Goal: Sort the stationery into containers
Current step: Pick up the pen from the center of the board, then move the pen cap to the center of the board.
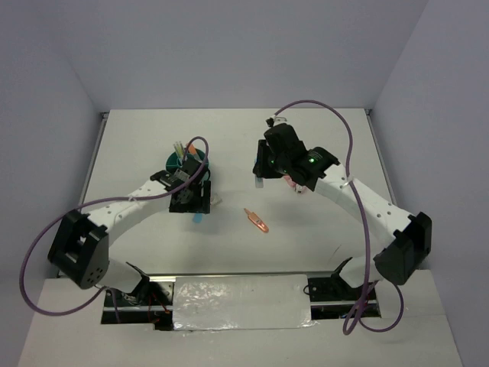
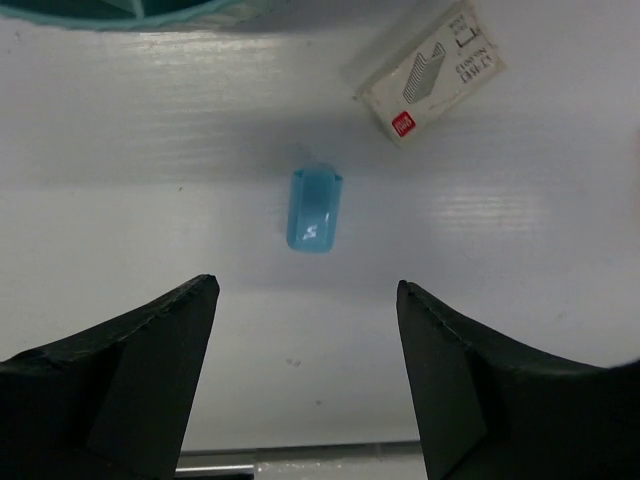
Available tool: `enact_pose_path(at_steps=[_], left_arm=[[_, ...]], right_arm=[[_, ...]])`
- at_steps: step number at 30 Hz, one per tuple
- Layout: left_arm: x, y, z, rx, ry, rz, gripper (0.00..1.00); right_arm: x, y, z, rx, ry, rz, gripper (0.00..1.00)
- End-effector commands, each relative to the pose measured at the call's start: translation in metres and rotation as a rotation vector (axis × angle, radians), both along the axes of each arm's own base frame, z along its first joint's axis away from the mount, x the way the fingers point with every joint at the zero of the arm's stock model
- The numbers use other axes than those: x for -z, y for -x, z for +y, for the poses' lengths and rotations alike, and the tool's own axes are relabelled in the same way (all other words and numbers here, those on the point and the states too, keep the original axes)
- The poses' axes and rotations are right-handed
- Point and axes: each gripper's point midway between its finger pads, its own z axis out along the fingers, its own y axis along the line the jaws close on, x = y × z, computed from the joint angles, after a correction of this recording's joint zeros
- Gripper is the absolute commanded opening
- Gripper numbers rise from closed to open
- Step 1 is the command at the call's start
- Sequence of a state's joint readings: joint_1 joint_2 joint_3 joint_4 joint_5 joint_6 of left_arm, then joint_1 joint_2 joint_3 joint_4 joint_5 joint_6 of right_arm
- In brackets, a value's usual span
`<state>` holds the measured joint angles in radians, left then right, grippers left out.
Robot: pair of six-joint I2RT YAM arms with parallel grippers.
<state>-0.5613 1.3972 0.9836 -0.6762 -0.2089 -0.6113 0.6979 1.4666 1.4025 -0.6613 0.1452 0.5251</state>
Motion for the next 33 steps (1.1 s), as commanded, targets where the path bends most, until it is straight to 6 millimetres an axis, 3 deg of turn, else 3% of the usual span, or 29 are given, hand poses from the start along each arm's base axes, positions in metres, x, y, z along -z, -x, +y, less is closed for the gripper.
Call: enact_pose_path(at_steps=[1,6,11,16,18,22,30,33], left_arm=[[0.016,-0.017,-0.004,-0.051,-0.011,-0.021,0.84],[0.025,-0.013,0.002,-0.142,-0.039,0.019,0.82],[0.007,-0.003,0.005,-0.391,0.010,-0.007,0.83],[-0.009,-0.020,-0.006,-0.521,0.070,-0.059,0.85],[-0.004,-0.012,0.006,-0.624,-0.004,-0.020,0.86],[0.010,-0.006,0.006,-0.796,-0.012,0.015,0.86],[0.019,-0.028,-0.007,-0.986,0.080,-0.043,0.86],[0.031,-0.024,-0.007,-1.023,0.051,-0.012,0.86]], right_arm=[[0.013,0.035,-0.020,-0.050,0.032,0.040,0.00],[0.020,0.063,-0.040,-0.057,0.019,0.046,0.00],[0.031,0.073,-0.046,-0.045,-0.003,0.060,0.00],[0.028,0.076,-0.044,-0.065,-0.014,0.055,0.00],[0.025,0.078,-0.042,-0.081,-0.023,0.052,0.00],[0.024,0.080,-0.039,-0.120,-0.026,0.041,0.00],[0.023,0.095,-0.036,-0.259,-0.011,0.035,0.00],[0.023,0.100,-0.039,-0.291,0.004,0.031,0.00]])
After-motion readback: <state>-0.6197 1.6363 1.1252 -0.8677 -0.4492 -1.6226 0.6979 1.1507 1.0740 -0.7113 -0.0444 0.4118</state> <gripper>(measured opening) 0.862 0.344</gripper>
